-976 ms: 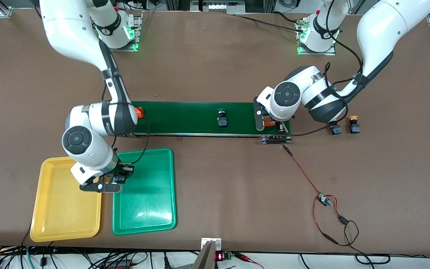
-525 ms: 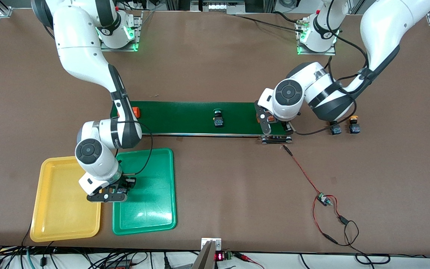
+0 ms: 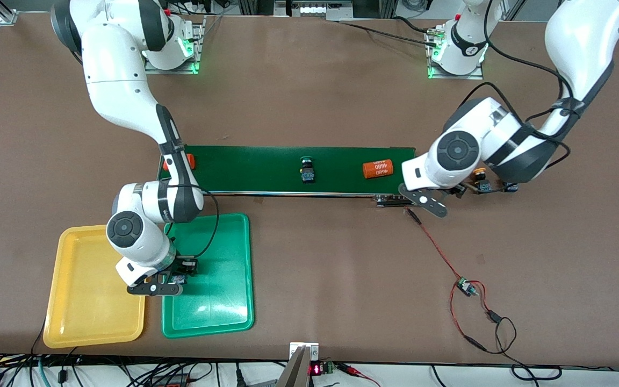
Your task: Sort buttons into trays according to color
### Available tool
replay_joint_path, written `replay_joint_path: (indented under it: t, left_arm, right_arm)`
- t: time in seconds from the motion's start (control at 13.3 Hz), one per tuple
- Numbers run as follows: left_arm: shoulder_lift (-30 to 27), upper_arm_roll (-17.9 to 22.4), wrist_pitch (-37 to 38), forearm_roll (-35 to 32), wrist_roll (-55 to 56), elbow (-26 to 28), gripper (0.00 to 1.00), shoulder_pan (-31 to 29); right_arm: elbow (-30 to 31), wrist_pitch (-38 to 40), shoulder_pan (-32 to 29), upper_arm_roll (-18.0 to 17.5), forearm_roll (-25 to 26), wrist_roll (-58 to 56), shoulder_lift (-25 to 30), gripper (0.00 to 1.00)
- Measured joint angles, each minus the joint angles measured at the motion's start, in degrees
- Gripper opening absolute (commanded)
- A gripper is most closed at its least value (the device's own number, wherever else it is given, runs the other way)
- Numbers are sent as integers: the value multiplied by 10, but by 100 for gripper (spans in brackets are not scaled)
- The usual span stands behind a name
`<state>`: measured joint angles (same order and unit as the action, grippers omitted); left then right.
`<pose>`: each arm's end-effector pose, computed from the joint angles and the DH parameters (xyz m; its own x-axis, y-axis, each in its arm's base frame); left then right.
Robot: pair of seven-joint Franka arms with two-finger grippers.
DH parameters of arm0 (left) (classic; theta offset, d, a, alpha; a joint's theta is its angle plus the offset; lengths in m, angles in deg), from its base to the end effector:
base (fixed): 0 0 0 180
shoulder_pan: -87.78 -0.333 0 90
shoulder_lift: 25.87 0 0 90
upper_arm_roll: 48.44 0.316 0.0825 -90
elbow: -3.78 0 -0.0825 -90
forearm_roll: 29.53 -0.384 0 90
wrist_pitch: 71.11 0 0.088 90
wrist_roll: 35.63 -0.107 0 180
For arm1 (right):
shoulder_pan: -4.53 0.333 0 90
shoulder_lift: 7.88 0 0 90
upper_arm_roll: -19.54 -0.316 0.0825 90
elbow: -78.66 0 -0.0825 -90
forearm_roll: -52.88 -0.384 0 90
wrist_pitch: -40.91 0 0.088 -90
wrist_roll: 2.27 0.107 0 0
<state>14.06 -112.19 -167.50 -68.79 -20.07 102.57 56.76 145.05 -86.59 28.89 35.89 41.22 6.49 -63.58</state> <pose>0.5821 -0.2059 0.3300 0.8489 -0.4480 -0.2807 -0.4868 -0.8694 -0.0848 0.7554 0.1827 0.2276 0.9906 0.0105 0.1361 0.0052 -0.9992 0.0390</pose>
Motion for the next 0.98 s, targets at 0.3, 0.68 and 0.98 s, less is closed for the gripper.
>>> replay_joint_path:
  t: [0.3,0.68,0.98]
  left_arm:
    - [-1,4,46,2,47,-64,100,5]
    - [-65,249,20,222,34,-113,100,90]
    - [-95,411,-35,253,-27,-74,100,149]
  right_arm:
    - [-6,110,30,-2,-3,20,71,100]
    - [22,218,99,-6,-6,104,121,100]
    - [81,219,207,-5,-5,252,156,100]
